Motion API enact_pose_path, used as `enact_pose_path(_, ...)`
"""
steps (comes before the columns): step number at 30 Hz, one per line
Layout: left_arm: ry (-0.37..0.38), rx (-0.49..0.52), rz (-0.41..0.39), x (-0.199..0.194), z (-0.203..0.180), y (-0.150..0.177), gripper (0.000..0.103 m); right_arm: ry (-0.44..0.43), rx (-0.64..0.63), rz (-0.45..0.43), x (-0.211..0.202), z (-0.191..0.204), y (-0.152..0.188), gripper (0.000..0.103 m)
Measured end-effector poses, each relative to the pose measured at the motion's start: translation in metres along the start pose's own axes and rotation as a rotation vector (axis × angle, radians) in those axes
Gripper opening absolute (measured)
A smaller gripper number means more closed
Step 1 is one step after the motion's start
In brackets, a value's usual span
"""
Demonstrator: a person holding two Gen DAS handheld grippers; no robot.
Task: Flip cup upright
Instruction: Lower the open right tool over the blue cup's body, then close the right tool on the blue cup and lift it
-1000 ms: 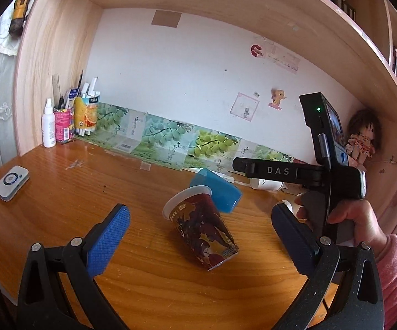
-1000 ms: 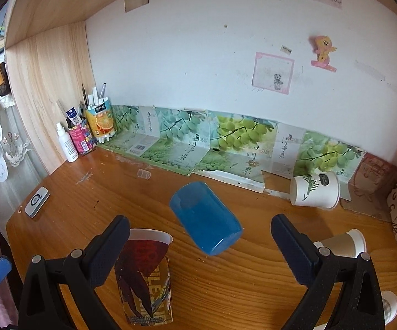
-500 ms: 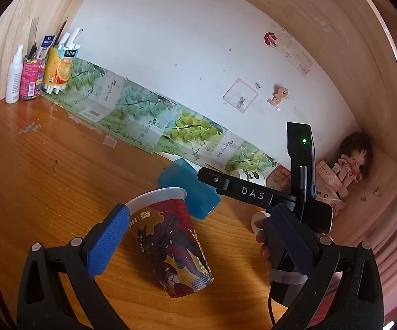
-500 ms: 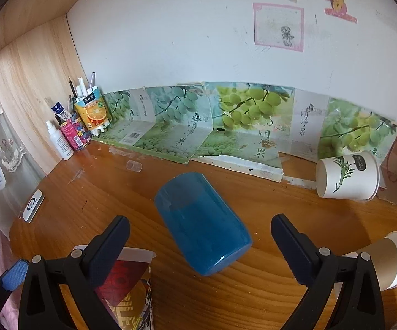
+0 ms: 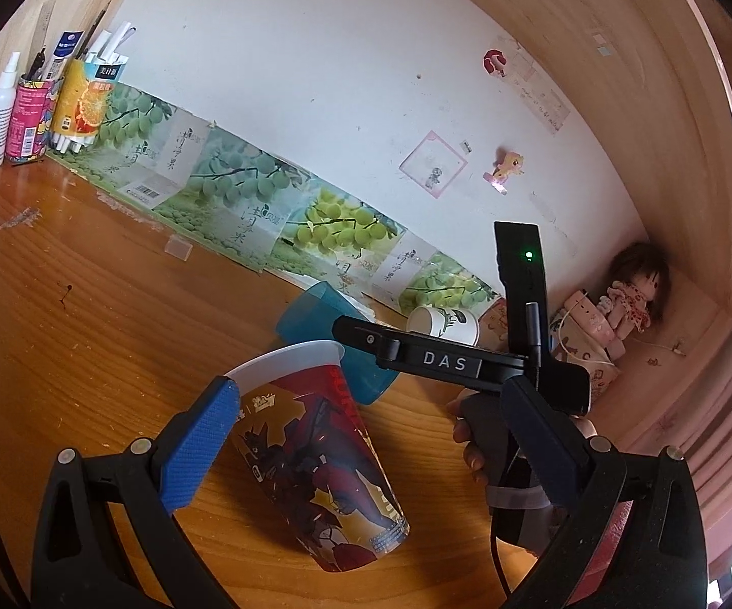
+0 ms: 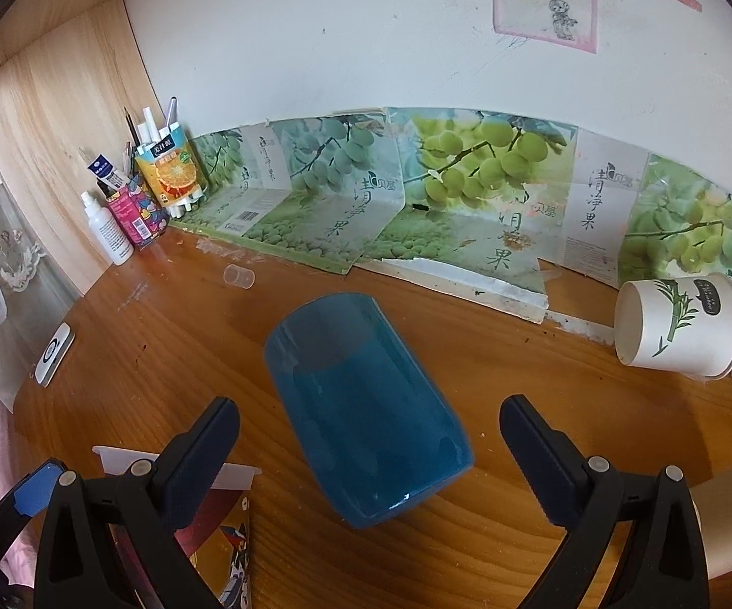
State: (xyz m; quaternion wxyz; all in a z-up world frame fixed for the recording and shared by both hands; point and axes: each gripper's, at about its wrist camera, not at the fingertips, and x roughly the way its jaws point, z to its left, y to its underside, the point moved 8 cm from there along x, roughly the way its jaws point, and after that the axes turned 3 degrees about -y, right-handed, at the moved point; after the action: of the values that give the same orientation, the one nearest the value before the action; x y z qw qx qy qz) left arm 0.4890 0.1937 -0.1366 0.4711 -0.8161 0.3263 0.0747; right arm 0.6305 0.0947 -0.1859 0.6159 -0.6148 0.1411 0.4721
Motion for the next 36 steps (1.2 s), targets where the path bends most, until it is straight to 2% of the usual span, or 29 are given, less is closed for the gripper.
enact_pose_path(6, 0.018, -0.059, -0.028, 0.003, 0.007, 0.001, 0.103, 0.040, -0.004, 0.028, 0.014, -0.002, -0.001, 0.103)
enact_pose_path(10, 0.034, -0.075, -0.032, 0.003, 0.010, 0.000, 0.103, 0.010, 0.032, 0.030, 0.019, -0.006, -0.005, 0.103)
enact_pose_path(16, 0.054, -0.080, 0.007, 0.009, 0.009, 0.005, 0.103, -0.015, 0.020, 0.056, 0.021, 0.001, -0.002, 0.102)
enact_pose_path(20, 0.030, -0.061, 0.003, 0.010, 0.007, 0.007, 0.103, -0.007, -0.001, 0.074, 0.024, 0.006, -0.001, 0.095)
enact_pose_path(22, 0.028, -0.056, -0.001, 0.009, 0.007, 0.008, 0.103, 0.002, -0.008, 0.079, 0.025, 0.006, 0.001, 0.094)
enact_pose_path(28, 0.026, -0.049, -0.003, 0.009, 0.007, 0.007, 0.103, 0.013, -0.013, 0.085, 0.026, 0.004, 0.002, 0.084)
enact_pose_path(32, 0.007, -0.051, 0.017, 0.014, 0.009, 0.009, 0.103, 0.009, -0.018, 0.086, 0.026, 0.005, 0.002, 0.082)
enact_pose_path(36, 0.008, -0.047, 0.006, 0.013, 0.009, 0.009, 0.103, 0.014, -0.010, 0.090, 0.024, 0.005, 0.002, 0.081)
